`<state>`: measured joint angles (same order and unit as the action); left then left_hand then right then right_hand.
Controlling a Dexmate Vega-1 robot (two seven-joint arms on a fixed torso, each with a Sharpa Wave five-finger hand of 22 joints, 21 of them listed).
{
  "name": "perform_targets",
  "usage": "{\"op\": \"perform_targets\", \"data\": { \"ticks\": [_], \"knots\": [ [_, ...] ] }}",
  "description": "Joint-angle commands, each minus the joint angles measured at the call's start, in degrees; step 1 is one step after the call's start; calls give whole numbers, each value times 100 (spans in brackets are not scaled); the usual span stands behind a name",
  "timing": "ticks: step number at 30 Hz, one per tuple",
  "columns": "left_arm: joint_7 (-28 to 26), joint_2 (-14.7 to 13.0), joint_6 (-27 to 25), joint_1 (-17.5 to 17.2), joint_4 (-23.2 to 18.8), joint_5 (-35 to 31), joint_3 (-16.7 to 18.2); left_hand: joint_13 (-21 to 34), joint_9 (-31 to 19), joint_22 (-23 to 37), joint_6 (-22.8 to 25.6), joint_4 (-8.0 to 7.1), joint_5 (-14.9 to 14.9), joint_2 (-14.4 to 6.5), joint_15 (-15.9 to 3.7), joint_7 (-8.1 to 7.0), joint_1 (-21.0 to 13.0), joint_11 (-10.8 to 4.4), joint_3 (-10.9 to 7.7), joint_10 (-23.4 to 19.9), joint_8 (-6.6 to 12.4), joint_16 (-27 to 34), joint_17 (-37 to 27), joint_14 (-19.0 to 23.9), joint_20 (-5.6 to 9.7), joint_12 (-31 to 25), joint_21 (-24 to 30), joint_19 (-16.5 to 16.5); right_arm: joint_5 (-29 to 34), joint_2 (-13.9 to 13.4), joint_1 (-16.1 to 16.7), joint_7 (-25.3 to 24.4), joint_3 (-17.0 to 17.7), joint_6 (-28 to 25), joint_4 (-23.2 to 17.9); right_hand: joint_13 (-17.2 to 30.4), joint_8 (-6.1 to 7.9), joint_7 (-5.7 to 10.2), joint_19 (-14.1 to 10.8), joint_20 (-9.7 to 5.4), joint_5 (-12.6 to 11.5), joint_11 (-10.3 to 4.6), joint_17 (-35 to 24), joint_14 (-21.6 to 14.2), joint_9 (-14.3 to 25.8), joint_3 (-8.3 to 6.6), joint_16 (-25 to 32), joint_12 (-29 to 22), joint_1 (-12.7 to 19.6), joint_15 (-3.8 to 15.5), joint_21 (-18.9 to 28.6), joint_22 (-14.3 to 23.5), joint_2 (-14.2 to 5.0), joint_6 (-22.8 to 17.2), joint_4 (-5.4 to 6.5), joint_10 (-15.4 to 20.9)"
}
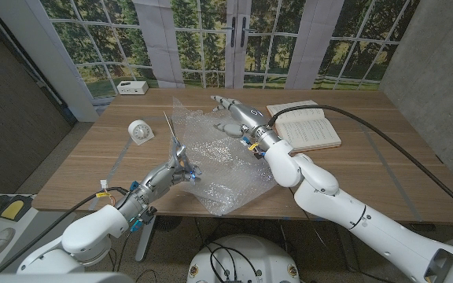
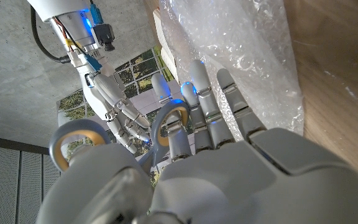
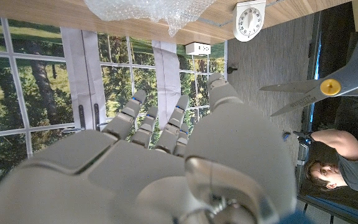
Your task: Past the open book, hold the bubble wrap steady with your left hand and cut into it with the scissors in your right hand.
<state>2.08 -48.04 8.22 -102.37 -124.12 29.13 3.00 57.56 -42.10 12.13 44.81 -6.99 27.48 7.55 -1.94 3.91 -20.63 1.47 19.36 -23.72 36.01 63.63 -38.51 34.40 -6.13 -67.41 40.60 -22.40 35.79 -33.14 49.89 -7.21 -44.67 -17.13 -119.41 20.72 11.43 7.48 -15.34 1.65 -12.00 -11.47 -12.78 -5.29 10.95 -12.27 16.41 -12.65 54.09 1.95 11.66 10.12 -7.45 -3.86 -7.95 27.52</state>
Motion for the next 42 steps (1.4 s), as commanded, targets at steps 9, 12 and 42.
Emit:
{"op": "perform_targets", "data": {
  "ticks": [9,12,42],
  "knots": [
    [160,-25,200,107,143,55,-98,8,-27,18,151,-34,21,-20,32,369,-30,-34,2,-27,-33,34,8,14,-8,-52,-50,-66,-346,154,-124,-35,-39,298,217,-9,-7,64,38,-4,100,-74,-25,10,11,54,-1,23,-188,810,-23,15,-22,54,113,76],
    [162,-40,191,117,151,82,-111,9,-39,19,159,-38,20,-32,45,371,-33,-44,-2,-28,-35,38,6,16,-6,-53,-57,-61,-353,186,-170,-10,-71,307,251,-12,-6,73,44,-11,104,-78,-24,11,11,52,-1,25,-184,811,-25,15,-30,55,111,81],
    [116,-121,232,158,199,118,-174,26,-77,30,198,-63,0,-105,29,378,-58,-36,-15,-43,-111,56,0,2,1,-63,-102,-77,-265,420,-597,289,-442,454,619,-48,-33,29,102,-1,142,-80,-6,79,11,53,-30,55,-167,816,-38,9,-62,188,95,93]
  ]
}}
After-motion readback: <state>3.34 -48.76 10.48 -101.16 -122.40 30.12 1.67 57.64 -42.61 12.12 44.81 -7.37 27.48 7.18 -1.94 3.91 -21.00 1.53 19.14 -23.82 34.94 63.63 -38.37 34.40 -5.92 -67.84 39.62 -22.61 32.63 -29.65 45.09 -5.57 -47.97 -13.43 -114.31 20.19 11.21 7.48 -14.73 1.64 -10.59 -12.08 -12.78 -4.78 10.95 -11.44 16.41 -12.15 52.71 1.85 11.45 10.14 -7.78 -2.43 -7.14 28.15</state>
